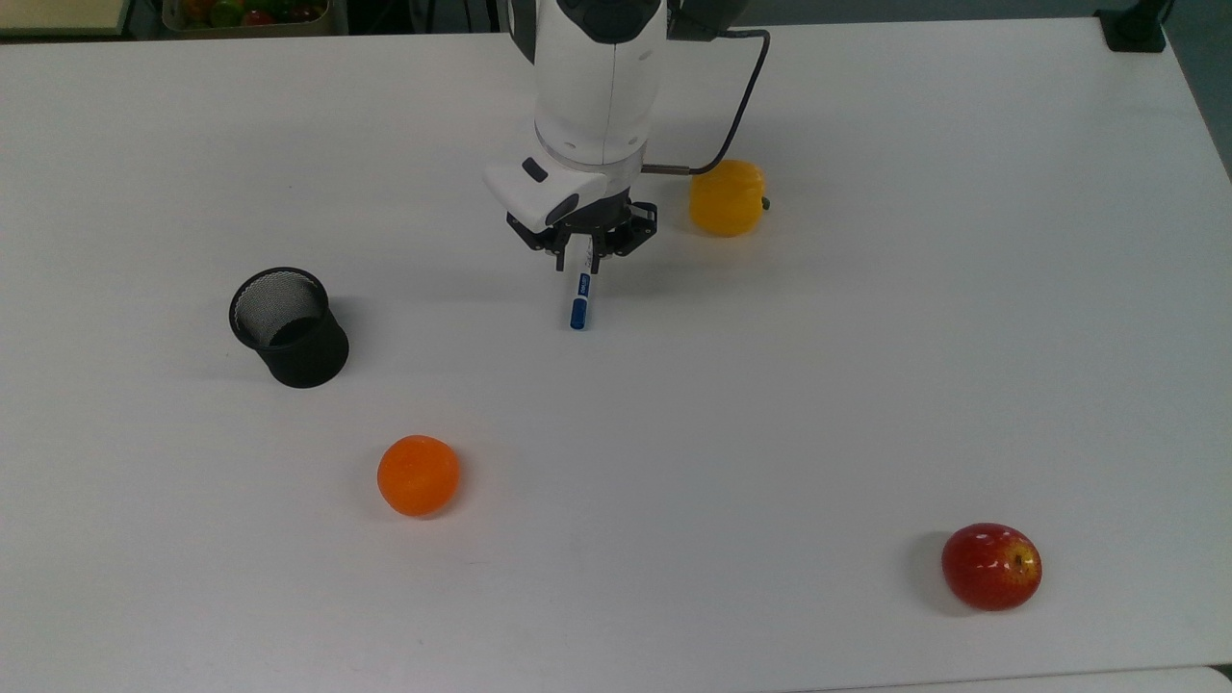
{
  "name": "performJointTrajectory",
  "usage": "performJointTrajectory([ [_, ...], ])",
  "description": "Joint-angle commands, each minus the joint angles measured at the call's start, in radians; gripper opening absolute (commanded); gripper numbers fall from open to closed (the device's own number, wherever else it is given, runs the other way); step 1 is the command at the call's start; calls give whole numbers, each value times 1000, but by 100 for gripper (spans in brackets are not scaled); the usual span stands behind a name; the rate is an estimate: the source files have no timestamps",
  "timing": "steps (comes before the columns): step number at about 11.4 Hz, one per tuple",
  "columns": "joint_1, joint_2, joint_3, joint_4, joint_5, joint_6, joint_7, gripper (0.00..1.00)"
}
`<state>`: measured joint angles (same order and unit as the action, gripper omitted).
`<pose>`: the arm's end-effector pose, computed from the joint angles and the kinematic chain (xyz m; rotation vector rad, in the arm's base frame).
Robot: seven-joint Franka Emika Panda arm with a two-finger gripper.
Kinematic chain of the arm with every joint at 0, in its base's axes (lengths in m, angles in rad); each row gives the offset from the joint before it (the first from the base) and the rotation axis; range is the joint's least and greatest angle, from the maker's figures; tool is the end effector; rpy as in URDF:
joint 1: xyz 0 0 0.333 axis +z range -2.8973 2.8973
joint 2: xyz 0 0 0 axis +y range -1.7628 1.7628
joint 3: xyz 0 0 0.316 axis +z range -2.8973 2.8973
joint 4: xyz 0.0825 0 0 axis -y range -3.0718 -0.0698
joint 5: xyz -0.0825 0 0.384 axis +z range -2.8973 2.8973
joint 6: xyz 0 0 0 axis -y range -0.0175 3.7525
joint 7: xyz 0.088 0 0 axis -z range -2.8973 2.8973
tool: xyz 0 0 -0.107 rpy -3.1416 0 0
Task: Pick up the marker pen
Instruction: 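Open the gripper, release the marker, and raise the gripper away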
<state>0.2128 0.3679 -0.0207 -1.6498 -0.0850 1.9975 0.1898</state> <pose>0.6471 0.1220 0.3982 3.0542 0.0605 -0.0058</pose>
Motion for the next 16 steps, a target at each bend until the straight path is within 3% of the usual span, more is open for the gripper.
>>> performJointTrajectory([
  [1,5,-9,-5,-1,17,14,-16,100],
  [5,5,-65,-5,5,4,-46,-18,100],
  [9,-4,-223,-5,1,2,-247,-36,100],
  [12,-58,-326,5,-7,5,-362,-140,100],
  [14,-127,-375,51,-21,5,-399,-225,100],
  [16,-124,-377,47,-10,7,-401,-222,100],
])
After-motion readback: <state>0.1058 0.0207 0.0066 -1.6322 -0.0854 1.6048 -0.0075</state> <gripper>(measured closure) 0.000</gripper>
